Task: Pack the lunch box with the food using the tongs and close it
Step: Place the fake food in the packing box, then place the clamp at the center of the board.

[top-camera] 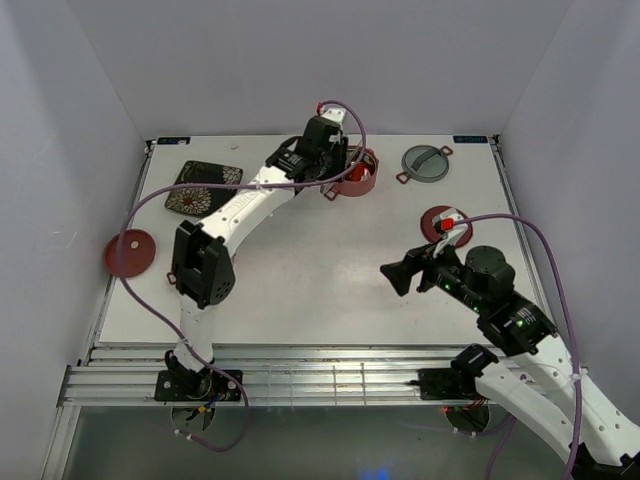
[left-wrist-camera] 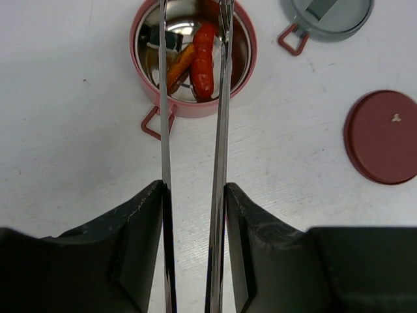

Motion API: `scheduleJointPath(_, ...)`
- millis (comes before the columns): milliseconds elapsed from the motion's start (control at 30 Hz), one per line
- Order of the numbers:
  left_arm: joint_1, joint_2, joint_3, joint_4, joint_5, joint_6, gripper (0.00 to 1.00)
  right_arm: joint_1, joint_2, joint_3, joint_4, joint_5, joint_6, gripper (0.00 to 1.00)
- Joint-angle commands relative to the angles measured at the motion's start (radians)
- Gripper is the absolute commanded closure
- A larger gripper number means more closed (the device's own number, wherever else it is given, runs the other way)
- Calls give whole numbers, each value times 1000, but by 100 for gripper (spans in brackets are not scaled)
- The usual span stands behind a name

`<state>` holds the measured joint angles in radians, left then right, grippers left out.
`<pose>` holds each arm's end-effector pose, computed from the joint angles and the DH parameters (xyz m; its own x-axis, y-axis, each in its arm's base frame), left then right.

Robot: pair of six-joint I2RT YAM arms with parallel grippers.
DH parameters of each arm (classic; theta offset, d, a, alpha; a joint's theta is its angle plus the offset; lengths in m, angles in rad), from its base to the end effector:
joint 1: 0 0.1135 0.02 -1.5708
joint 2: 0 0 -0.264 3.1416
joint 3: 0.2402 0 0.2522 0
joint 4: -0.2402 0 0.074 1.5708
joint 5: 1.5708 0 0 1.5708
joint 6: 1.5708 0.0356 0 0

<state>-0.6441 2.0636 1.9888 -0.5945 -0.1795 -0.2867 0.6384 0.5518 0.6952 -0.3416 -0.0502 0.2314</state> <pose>0.3870 -0.2826 0.3200 -0.6113 0.1111 -0.7836 0.3190 0.9407 -0.1155 0.1085 0.0828 0.3247 -0.2995 0.0630 -0.9520 -0.5815 0.7790 0.2345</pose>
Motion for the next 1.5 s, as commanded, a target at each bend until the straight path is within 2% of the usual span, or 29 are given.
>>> scheduleJointPath(0,-6,-151,-59,25,-20,-26,49,6,5,24,26,21,-6,10)
scheduleJointPath(267,-8,-391,-298,38,-178,-117,50,6,-4,29,3,39,-6,10)
scheduleJointPath(467,-17,-548,-522,123,-123,-196,52,6,11,29,-3,42,9,10)
scheduleJointPath(567,-64,-595,-577,160,-153,-248,53,4,22,40,-22,41,32,10)
scheduleJointPath(800,-247,-536,-623,205,-307,-394,53,6,-7,107,-86,46,80,10)
scheduleJointPath(933,-319,-479,-670,318,-337,-463,53,6,-44,165,-132,121,111,10)
scheduleJointPath(1133,-377,-349,-651,427,-360,-514,53,6,-87,219,-180,188,132,10)
scheduleJointPath(1267,-387,-220,-610,450,-370,-551,53,6,-110,245,-191,210,131,10)
scheduleJointPath(1467,-393,-108,-536,463,-374,-581,54,6,-142,254,-203,228,118,10)
